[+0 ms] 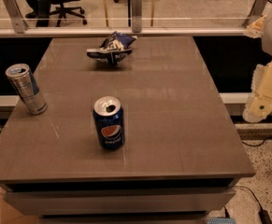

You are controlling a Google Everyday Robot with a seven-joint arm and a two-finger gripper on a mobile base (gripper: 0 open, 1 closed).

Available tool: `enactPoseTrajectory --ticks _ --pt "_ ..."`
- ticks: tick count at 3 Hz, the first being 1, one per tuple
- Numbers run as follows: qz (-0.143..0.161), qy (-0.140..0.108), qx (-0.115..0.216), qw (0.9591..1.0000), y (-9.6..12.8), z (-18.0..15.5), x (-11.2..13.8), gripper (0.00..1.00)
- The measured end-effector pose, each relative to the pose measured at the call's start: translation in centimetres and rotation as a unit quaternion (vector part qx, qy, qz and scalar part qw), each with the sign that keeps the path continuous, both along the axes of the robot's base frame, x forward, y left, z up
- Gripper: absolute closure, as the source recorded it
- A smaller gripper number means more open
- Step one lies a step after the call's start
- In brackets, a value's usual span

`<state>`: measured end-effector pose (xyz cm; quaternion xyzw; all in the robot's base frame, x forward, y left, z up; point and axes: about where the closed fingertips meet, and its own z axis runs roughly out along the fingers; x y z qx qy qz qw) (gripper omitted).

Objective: Move blue chip bag near pepsi can

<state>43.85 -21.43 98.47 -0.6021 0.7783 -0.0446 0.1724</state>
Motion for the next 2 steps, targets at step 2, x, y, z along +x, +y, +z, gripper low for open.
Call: enactPoseTrajectory --ticks 2 --pt "0.007 -0.011 0.002 0.9999 0.43 0.03 0.88 0.0"
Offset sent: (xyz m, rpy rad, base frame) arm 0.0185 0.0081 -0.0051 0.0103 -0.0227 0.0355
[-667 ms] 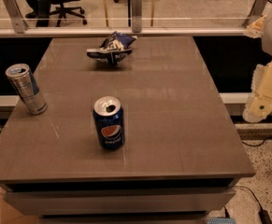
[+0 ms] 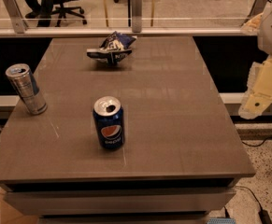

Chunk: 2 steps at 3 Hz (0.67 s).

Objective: Move blue chip bag near pepsi can

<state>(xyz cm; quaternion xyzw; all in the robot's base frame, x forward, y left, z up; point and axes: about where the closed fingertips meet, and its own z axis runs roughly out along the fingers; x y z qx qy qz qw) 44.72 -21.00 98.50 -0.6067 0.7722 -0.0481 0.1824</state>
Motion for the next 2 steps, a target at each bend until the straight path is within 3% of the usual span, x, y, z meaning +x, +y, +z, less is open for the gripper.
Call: enactPoseTrajectory --ticks 1,2 --pt "0.024 -0.015 -0.002 0.9996 0.6 0.0 1.3 0.0" --pt "0.073 -0.029 -0.009 0.9969 1.5 -0.2 3.4 0.0"
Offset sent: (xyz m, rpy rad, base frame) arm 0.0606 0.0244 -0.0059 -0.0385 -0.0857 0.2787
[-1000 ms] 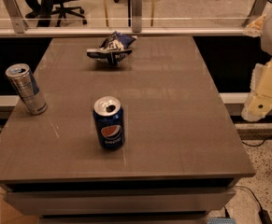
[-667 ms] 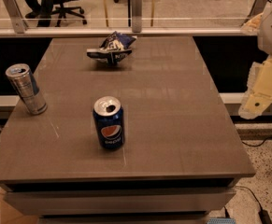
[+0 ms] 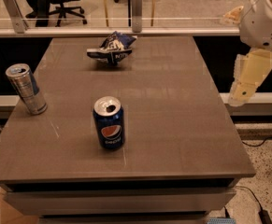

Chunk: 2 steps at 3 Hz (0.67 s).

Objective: Move blue chip bag near pepsi can

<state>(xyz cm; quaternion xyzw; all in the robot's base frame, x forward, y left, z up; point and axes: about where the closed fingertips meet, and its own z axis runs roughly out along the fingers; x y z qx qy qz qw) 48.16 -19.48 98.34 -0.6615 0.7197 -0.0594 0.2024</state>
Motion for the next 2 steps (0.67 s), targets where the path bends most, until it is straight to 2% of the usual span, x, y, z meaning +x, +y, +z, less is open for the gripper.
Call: enactPoseTrajectory --ticks 1,2 --pt "0.068 -0.011 -0.019 0.9975 1.5 -0.2 2.1 0.0" --pt "0.143 -0.02 -0.036 0.9888 2.9 -0.6 4.0 0.0"
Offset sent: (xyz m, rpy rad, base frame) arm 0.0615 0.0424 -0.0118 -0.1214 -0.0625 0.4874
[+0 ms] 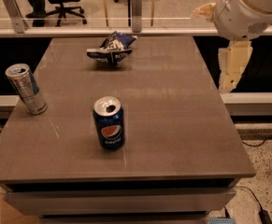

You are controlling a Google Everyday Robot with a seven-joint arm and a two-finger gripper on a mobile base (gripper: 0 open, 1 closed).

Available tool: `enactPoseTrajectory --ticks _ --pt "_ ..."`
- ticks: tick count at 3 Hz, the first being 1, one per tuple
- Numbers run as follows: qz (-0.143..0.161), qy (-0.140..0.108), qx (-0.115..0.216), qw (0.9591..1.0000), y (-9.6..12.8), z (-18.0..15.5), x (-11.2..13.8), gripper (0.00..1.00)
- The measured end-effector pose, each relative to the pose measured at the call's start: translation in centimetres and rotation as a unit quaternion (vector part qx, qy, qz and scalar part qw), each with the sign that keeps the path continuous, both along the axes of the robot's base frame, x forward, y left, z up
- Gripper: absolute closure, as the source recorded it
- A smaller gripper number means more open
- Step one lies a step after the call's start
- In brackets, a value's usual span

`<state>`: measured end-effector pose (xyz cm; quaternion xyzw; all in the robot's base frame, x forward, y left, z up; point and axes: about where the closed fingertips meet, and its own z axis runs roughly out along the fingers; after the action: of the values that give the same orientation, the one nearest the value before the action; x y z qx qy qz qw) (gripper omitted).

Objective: Move blue chip bag near pepsi can

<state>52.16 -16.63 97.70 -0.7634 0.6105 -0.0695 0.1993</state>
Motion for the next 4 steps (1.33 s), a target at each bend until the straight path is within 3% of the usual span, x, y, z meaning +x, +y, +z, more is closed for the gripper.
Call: enactPoseTrajectory --ticks 1,2,3,4 --pt "0.074 -0.004 -0.019 0.997 0.9 -0.3 1.7 0.0" --pt "0.14 0.002 -0.043 0.9893 1.3 -0.8 3.6 0.0" --pt "0.187 0.003 -0.069 0.98 2.0 -1.3 5.5 0.0" --pt "0.206 -0.031 -0.107 0.9722 3.1 -1.5 7.5 0.0"
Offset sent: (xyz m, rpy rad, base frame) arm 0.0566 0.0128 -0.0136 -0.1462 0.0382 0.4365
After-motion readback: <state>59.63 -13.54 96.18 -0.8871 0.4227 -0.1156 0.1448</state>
